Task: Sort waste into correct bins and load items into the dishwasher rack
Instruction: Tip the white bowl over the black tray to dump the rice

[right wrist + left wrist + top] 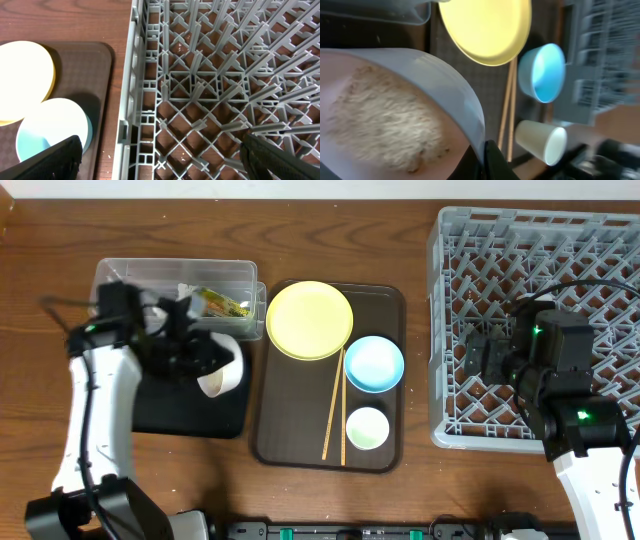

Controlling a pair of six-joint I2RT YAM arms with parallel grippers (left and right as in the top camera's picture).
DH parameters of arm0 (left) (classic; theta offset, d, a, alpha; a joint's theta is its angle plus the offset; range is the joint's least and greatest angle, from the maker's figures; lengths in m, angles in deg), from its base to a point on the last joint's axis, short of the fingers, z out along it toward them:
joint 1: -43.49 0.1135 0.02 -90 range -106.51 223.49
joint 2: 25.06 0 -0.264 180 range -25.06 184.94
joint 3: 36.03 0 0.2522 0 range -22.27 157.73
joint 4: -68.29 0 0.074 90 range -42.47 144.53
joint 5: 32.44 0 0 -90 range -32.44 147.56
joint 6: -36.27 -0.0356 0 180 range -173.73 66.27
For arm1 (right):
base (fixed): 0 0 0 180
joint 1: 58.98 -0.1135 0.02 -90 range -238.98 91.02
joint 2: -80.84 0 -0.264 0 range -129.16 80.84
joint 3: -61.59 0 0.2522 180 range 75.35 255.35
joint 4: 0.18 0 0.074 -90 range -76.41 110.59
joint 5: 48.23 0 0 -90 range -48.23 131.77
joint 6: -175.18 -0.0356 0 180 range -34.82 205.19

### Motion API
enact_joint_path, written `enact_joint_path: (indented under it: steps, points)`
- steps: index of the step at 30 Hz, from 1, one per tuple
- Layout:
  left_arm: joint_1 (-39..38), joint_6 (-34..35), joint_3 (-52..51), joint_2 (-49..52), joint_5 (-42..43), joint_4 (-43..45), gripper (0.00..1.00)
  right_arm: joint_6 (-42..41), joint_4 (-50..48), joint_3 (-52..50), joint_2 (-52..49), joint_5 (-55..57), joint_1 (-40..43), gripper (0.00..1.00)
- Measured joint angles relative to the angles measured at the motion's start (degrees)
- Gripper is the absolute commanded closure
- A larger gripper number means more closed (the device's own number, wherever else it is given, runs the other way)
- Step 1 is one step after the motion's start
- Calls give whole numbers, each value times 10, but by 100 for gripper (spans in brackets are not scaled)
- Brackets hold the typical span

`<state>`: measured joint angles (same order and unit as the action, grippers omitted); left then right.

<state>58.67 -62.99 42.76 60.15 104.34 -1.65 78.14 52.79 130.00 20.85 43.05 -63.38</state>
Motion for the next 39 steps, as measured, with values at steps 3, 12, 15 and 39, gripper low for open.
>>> enact_joint_path:
  steps: [3,12,15,39]
  points:
    - [57,-43,-37,6,74,1,94,0,0,0,0,0,0,1]
    - [172,-136,-128,56,270,39,94,0,0,0,0,0,0,1]
    - [182,-145,-139,74,323,42,94,0,0,0,0,0,0,1]
    - [185,-128,-140,85,416,41,94,0,0,0,0,0,0,1]
